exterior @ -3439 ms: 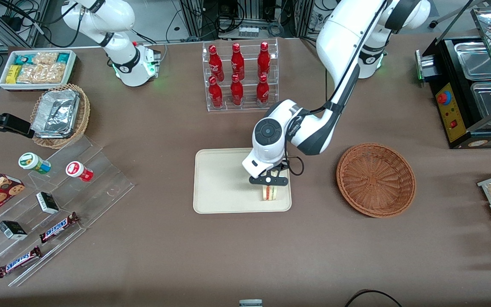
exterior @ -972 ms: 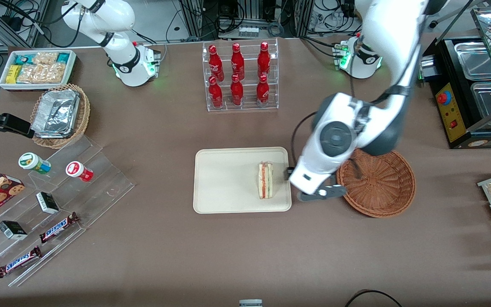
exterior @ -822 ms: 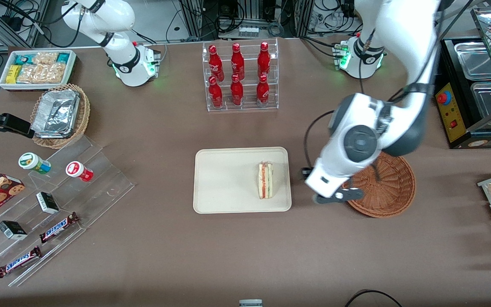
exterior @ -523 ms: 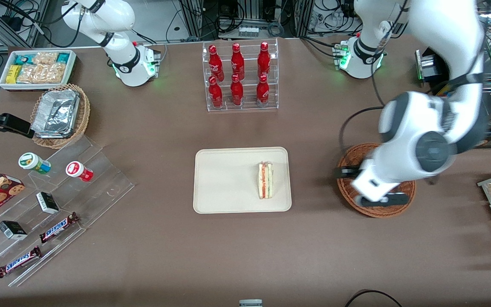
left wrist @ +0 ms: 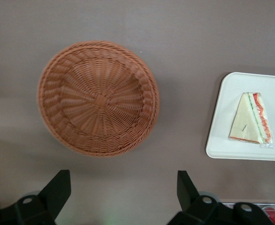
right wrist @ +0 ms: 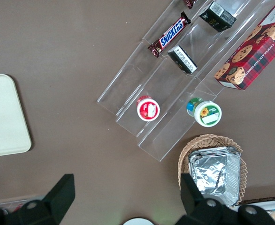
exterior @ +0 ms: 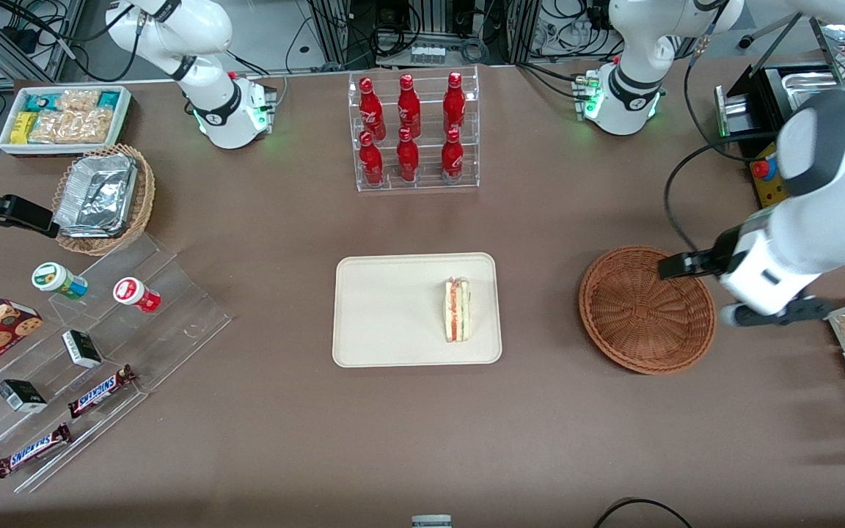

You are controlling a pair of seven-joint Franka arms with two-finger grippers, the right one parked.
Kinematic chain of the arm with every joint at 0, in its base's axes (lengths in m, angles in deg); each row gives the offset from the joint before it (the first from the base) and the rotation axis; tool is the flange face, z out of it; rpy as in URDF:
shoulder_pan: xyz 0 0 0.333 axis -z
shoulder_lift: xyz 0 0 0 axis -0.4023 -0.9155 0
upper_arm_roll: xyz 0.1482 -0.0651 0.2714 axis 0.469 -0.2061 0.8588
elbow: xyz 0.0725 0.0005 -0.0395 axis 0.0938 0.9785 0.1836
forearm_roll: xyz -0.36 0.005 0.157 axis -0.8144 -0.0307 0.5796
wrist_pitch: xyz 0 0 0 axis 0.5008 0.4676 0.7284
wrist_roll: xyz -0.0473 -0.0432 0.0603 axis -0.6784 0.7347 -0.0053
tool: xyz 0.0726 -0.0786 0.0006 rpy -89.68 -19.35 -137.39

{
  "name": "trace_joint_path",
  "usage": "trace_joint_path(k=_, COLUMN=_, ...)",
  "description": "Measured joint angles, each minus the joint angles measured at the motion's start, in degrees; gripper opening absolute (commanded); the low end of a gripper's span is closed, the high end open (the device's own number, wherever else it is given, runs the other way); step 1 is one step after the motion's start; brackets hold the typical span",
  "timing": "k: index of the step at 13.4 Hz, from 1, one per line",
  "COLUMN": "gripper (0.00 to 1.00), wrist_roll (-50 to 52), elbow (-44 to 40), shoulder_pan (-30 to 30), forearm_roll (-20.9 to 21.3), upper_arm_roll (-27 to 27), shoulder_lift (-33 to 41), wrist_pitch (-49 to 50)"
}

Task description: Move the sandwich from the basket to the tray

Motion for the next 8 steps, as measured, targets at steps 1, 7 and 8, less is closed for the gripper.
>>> trace_joint_path(k=1, gripper=1.0, wrist_roll=-0.8, elbow=0.9, shoulder_pan=-0.8, forearm_roll=0.0, upper_arm_roll=0.0, shoulder_lift=2.0, wrist_pitch=0.3)
trace_joint_path(k=7, gripper=1.0, wrist_roll=-3.8, elbow=3.8, shoulder_pan=-2.9, forearm_roll=4.3, upper_arm_roll=-0.1, shoulder_lift=12.6, wrist_pitch=6.3)
trace_joint_path(k=8, gripper=1.0, wrist_roll=-5.2, elbow=4.0, shoulder_pan=-3.3, forearm_roll=4.7, upper_arm_roll=-0.2, shoulder_lift=13.3, wrist_pitch=7.2)
